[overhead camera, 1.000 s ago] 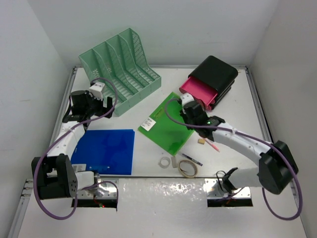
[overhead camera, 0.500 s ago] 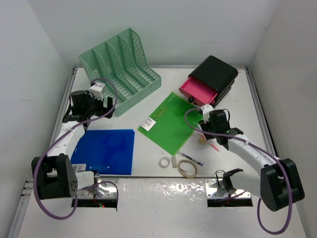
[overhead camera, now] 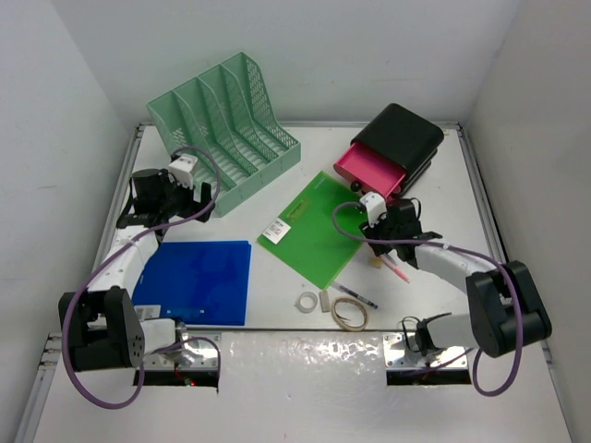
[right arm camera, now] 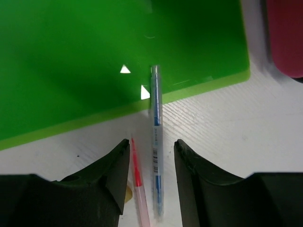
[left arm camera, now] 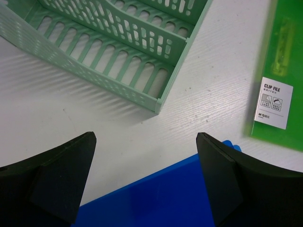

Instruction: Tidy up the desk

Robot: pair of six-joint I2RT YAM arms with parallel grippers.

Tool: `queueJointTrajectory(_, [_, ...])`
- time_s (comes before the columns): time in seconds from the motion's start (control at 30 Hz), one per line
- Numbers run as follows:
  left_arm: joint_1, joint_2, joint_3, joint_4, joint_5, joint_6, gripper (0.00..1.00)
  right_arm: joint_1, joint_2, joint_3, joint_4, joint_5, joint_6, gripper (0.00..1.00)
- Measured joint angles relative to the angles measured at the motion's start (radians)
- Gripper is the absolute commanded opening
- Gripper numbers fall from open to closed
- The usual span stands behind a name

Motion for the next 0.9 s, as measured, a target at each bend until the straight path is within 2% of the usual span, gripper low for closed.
queueJointTrajectory(0.5, [0.000,0.000,0.000,-0.006,-0.003,0.008,0.86,-0.006,0.206,0.092,0.030,-0.007,-0.132,0.36])
queueJointTrajectory(0.73, [0.000,0.000,0.000,-0.006,-0.008,0.012,0.86,-0.026,0.255,0.152,-0.017,-0.034,-0.143,0.15])
queueJointTrajectory(0.9, [0.000,0.000,0.000,-0.006,-0.011,0.012,0.86,-0.026,0.259,0.153,-0.017,-0.048,-0.161,0.13])
